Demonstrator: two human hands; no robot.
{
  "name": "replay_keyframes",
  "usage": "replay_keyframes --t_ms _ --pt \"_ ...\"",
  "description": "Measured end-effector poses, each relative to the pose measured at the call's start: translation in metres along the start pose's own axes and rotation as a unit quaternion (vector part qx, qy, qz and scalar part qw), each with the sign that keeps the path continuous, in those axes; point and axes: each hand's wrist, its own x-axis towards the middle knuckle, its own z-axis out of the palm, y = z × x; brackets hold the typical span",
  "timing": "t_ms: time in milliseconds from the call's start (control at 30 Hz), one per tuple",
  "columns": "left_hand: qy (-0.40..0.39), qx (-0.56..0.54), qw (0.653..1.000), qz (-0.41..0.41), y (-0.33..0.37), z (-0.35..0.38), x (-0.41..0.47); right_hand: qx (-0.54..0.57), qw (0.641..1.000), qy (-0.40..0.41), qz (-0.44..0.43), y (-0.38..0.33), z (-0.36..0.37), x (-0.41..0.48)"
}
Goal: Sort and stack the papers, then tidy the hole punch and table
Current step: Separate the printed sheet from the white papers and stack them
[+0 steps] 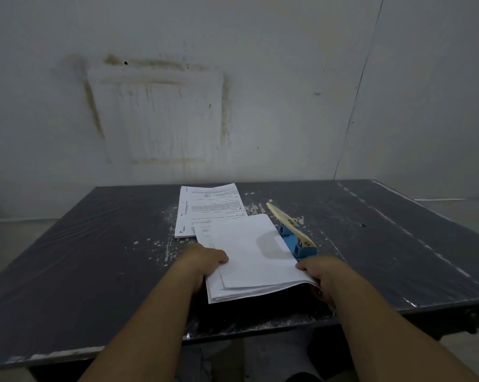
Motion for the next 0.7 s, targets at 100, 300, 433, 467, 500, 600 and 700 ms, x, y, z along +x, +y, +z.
replay_keyframes --t_ms 100,300,433,467,500,600,700 --pt "0.032 0.102 0.994 0.033 0.012 -0.002 -0.001 0.007 1.000 0.013 -0.018 0.001 0.000 0.004" --pt "0.054 0.072 0.995 0.032 0.025 -0.003 0.017 0.033 0.999 0.012 -0.030 0.005 -0.003 0.010" --pt "0.023 -0.134 0.990 -0.033 0.015 -0.004 0.020 0.041 0.999 0.004 -0.027 0.007 -0.004 0.013" --pt "0.011 -0.163 0.986 -0.042 0.013 -0.003 0.021 0.043 0.999 -0.002 -0.029 0.007 -0.005 0.013" --pt "0.000 -0.176 0.983 -0.051 0.012 -0.003 0.020 0.047 0.998 -0.009 -0.032 0.007 -0.005 0.015" --pt "-0.020 -0.194 0.979 -0.057 0.009 -0.003 0.019 0.051 0.997 -0.012 -0.053 0.008 -0.004 0.016" --pt "-0.021 -0.174 0.983 -0.049 0.010 0.003 0.015 -0.069 0.984 0.052 -0.158 0.009 0.000 0.013"
